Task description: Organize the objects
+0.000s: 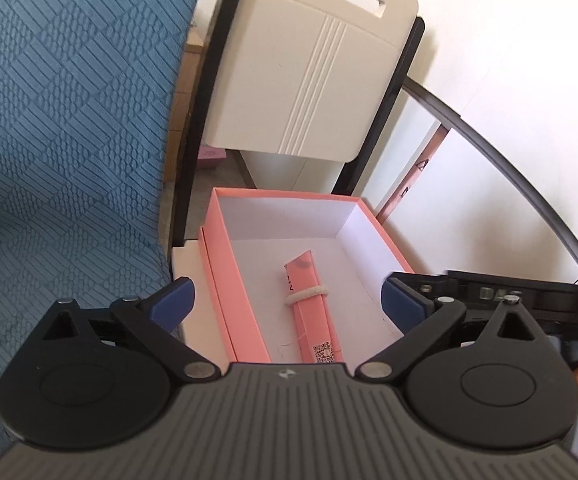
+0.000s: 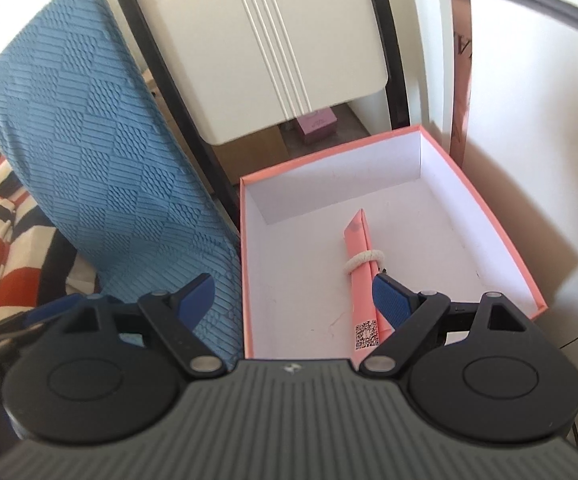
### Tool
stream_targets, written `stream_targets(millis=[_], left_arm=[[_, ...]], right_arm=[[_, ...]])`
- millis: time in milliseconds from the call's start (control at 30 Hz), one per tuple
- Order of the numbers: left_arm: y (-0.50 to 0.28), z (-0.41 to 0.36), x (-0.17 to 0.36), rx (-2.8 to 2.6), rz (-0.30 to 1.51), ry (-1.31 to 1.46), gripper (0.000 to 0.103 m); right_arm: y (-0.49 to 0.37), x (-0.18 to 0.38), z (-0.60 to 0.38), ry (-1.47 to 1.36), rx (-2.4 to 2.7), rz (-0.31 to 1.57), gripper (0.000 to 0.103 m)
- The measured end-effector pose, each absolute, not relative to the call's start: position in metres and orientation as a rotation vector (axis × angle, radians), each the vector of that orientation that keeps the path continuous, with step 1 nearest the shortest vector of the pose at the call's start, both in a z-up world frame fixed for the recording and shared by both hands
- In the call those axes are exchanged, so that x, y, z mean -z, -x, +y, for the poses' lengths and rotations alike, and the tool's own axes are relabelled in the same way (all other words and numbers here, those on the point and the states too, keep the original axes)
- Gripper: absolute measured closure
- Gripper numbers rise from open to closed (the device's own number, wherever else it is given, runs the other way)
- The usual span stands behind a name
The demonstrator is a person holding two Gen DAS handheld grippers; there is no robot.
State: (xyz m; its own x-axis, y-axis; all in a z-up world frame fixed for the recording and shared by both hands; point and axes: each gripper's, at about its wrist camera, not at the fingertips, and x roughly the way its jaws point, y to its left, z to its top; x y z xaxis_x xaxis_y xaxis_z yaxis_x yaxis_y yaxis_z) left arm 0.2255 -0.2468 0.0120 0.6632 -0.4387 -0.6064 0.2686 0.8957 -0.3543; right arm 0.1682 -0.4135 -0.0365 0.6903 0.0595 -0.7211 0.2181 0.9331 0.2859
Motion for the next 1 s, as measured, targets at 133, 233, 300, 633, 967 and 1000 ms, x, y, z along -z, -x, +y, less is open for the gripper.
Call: stream_targets(millis=[133,233,300,633,967,1000], left_arm=[[-0.217,-0.237,-0.015,0.383,0.727,0.238,0.001],[-0.208,-0.234,-0.014,0.394,0.724,0.234,0.001],[-0.202,-0.233,-0.013,0.395,0.719,0.227,0.001],[-0.171,-0.222,-0.009,0.401,0.693,0.184,0.001],[-0.147,-0.199,0.006,0.398,0.683,0.169,0.001],[-0.145,-0.198,0.007,0.400,0.685,0.168,0.001]], right_arm=[[-0.147,0.023,-0.406,-0.335,0.105,0.772,0.016],[-0.132,0.018,-0.401,-0.325,0.108,0.755,0.016],[-0.123,0.017,-0.397,-0.324,0.112,0.750,0.016],[-0.085,0.019,-0.372,-0.325,0.107,0.719,0.016],[-0.065,0.048,-0.354,-0.346,0.131,0.731,0.016],[-0.065,0.050,-0.354,-0.351,0.136,0.735,0.016]])
